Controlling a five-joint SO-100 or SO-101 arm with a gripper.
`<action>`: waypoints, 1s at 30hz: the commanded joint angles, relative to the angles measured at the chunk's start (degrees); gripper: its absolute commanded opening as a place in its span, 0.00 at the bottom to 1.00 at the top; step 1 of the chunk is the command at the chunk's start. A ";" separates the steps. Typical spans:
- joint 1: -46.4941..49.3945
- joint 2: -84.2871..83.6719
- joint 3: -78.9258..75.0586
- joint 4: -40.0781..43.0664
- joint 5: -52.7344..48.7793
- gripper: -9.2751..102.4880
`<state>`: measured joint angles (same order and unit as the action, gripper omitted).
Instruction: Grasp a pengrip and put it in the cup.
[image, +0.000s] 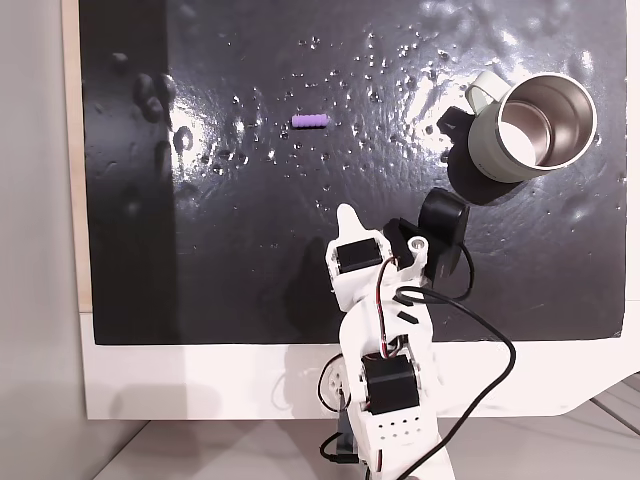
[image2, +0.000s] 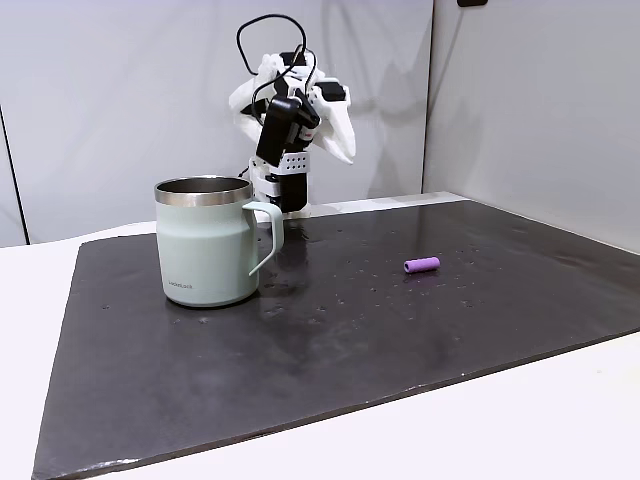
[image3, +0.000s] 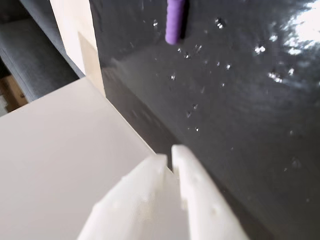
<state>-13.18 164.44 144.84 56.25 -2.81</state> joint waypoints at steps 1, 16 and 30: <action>-0.70 -14.33 -17.05 4.48 2.02 0.12; -1.76 -64.42 -68.12 29.97 17.58 0.32; -1.76 -87.98 -84.73 33.93 18.72 0.32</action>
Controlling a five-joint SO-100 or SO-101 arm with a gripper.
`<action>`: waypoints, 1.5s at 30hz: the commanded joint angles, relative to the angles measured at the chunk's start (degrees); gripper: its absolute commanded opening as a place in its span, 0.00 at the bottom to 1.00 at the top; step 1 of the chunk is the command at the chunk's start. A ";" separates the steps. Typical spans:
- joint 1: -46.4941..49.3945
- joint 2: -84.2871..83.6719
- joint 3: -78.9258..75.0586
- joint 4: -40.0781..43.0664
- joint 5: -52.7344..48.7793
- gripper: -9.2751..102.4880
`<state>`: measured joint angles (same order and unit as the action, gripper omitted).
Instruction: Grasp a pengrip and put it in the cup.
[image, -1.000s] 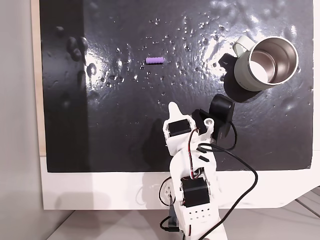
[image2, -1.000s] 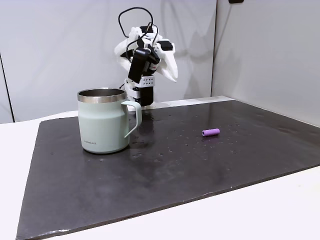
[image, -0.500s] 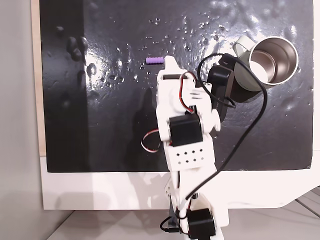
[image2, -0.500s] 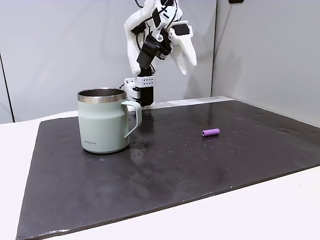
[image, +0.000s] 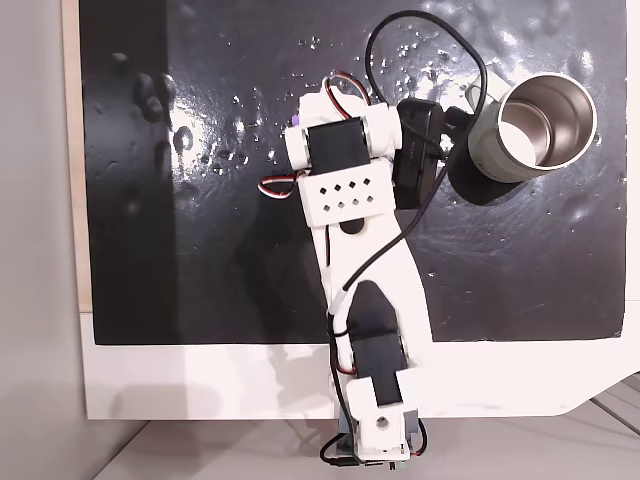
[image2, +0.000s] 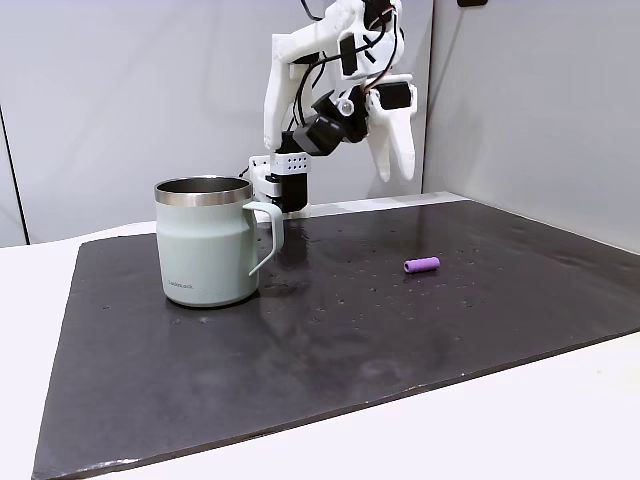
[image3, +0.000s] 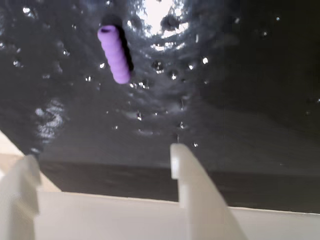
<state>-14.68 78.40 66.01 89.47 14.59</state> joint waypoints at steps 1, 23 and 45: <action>-0.44 -3.43 -7.29 0.62 1.32 0.32; -3.69 -32.08 -26.54 0.00 1.23 0.31; -3.34 -33.13 -27.60 0.70 1.05 0.08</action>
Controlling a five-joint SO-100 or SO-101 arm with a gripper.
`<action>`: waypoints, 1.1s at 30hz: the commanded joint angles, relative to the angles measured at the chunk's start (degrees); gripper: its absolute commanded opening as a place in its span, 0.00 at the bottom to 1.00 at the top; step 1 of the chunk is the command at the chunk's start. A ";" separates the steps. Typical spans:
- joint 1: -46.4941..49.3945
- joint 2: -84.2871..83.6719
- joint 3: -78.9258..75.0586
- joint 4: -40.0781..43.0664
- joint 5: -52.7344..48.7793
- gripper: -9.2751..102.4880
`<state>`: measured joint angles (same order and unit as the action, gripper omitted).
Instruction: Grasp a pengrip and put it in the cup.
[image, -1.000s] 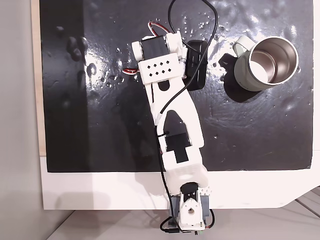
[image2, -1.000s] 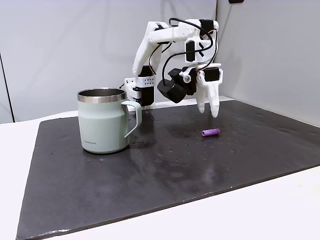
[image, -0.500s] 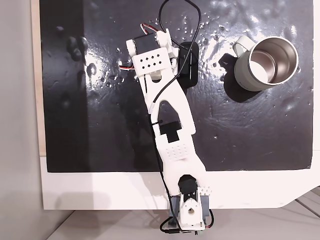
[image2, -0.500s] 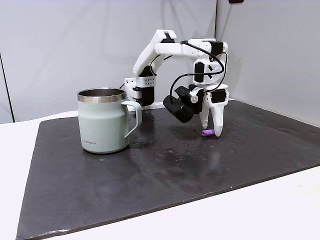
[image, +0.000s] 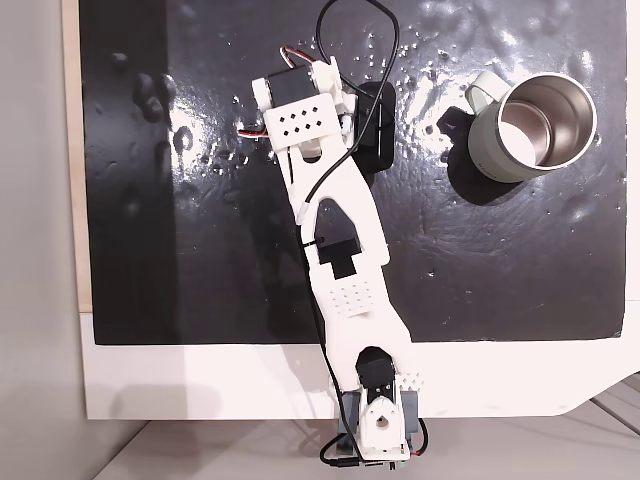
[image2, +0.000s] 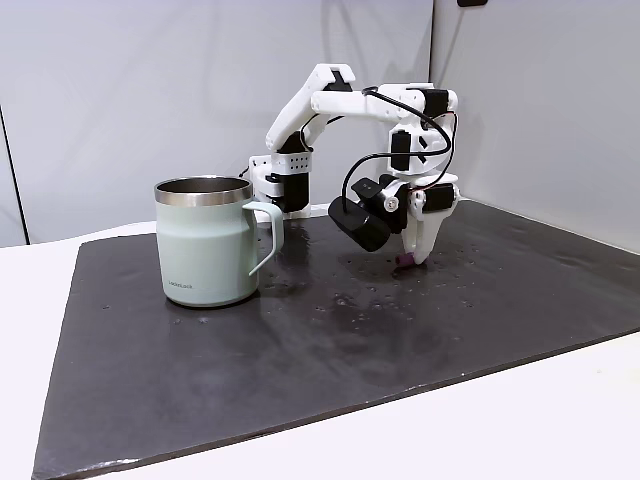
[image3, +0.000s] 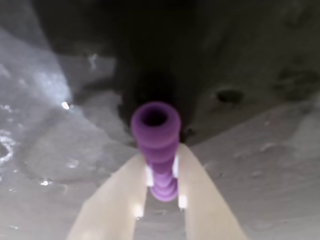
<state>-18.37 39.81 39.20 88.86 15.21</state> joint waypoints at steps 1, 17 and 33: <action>0.26 8.00 0.09 1.32 0.44 0.08; 2.55 39.11 1.32 0.18 -2.55 0.08; 27.69 52.91 12.66 7.91 -9.58 0.08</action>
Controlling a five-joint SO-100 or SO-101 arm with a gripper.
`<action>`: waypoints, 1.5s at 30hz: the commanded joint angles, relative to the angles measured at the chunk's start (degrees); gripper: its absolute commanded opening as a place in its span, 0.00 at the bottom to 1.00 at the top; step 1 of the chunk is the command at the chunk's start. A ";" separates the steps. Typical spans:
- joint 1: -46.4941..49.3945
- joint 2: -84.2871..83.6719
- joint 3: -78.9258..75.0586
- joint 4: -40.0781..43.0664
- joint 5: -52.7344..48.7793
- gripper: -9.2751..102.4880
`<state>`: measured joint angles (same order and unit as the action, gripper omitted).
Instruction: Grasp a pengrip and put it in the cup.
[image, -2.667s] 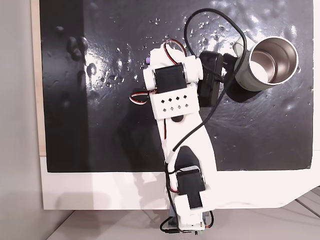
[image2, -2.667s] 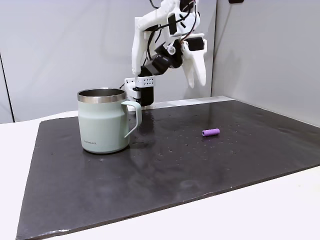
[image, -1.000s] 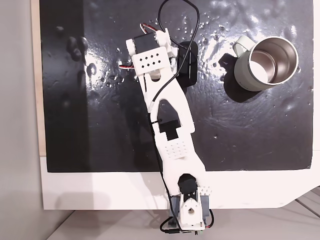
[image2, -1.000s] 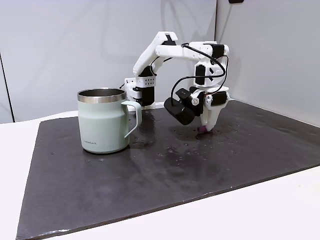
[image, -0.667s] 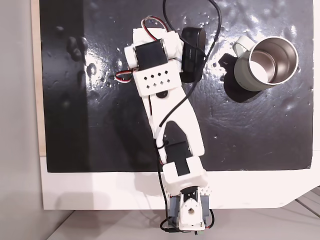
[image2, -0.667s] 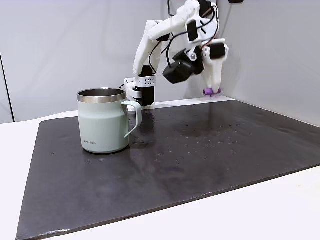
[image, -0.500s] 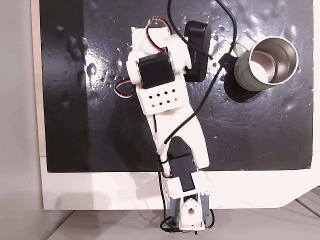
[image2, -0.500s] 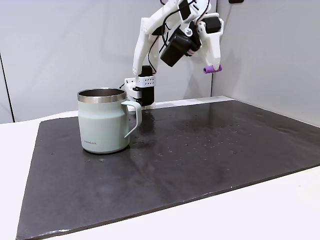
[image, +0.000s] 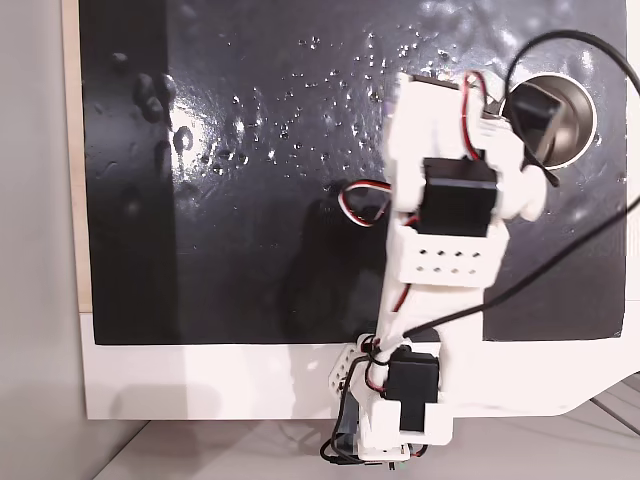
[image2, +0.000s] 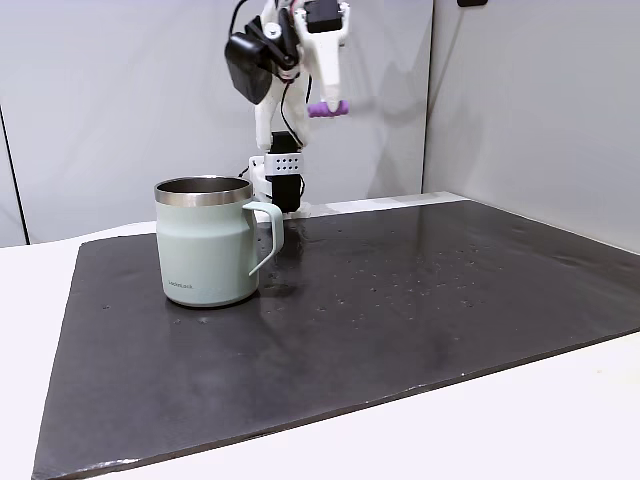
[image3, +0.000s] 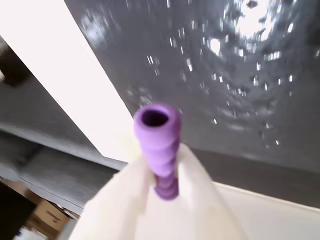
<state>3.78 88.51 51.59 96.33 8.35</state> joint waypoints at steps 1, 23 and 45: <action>7.47 4.48 0.70 0.44 -3.52 0.08; 23.29 -11.69 -16.61 0.44 -11.43 0.13; 22.32 -9.93 -14.06 0.44 -11.07 0.36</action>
<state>26.46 76.38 38.85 96.33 -1.93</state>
